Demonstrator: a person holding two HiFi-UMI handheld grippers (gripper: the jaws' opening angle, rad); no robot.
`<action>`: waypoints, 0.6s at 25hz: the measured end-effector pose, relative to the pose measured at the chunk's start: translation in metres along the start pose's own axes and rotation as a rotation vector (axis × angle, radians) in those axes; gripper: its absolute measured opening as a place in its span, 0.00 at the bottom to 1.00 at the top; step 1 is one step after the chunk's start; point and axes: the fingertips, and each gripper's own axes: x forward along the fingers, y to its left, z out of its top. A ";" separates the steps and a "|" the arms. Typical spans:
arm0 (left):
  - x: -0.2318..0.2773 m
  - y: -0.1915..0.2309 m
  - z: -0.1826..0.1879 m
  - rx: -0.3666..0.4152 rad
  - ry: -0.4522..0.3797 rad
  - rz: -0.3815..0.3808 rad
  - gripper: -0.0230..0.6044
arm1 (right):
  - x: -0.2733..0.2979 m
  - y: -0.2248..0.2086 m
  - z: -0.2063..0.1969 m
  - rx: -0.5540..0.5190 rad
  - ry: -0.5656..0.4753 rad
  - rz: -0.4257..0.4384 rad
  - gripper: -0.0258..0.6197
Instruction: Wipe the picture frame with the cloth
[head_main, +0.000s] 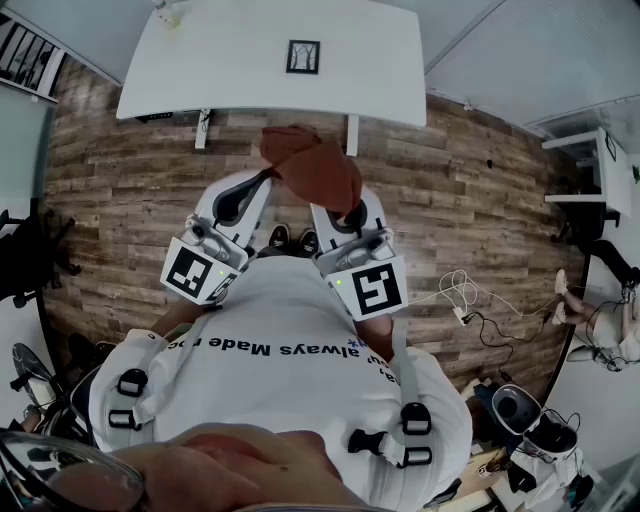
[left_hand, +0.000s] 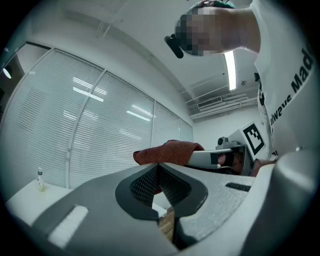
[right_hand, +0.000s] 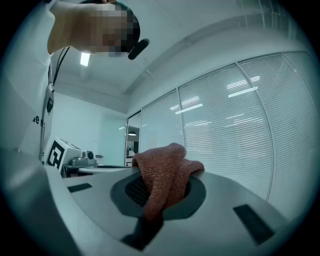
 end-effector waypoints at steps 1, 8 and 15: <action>0.000 0.000 0.001 -0.001 -0.001 -0.001 0.04 | 0.000 0.000 0.001 -0.002 0.001 0.001 0.07; -0.002 0.015 0.001 -0.009 -0.002 -0.013 0.04 | 0.018 0.003 -0.001 -0.001 0.014 -0.003 0.07; -0.016 0.039 0.003 -0.012 -0.003 -0.024 0.04 | 0.042 0.015 0.001 0.003 -0.002 -0.019 0.07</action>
